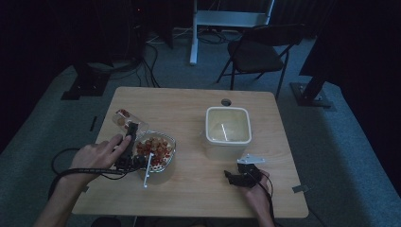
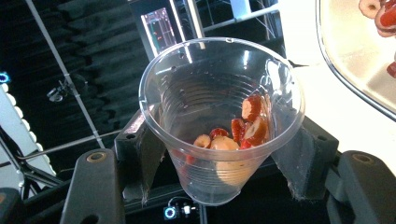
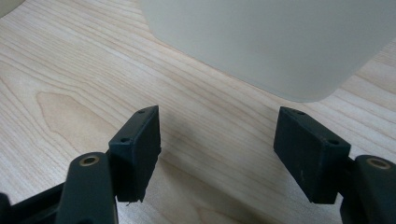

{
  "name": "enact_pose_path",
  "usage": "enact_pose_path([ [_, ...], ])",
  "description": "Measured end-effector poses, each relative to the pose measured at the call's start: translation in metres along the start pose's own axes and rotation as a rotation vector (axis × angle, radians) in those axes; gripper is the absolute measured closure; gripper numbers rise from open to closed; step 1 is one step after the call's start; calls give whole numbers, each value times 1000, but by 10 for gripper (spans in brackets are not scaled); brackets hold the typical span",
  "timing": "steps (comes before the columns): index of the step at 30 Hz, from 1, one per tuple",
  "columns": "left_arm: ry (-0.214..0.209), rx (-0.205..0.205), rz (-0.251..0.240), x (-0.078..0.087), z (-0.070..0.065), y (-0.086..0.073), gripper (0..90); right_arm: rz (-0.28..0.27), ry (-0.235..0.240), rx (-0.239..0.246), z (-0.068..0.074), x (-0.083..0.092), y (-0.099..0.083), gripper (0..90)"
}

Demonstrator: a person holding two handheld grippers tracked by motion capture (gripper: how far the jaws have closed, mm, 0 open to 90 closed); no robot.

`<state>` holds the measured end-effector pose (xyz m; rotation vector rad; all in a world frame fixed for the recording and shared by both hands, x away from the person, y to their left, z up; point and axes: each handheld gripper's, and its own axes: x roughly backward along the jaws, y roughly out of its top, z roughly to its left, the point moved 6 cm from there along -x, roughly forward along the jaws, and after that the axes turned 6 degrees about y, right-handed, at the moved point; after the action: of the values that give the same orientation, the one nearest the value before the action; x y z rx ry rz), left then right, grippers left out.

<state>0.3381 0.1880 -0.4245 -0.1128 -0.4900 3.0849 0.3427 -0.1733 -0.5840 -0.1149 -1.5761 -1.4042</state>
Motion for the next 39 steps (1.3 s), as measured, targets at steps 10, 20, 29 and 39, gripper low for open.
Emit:
enact_pose_path([
  [10, 3, 5, 2, 0, 0, 0, 376, 0, 0, 2, 0, 0, 0, 315],
  [20, 5, 3, 6, -1, -1, -2, 376, 0, 1, 2, 0, 0, 0, 315],
  [29, 9, -3, 9, -1, -2, -3, 377, 0, 1, 3, 1, 0, 0, 314],
  [39, 7, 11, 6, -1, -1, -3, 377, 1, 4, 6, 1, 0, 0, 315],
])
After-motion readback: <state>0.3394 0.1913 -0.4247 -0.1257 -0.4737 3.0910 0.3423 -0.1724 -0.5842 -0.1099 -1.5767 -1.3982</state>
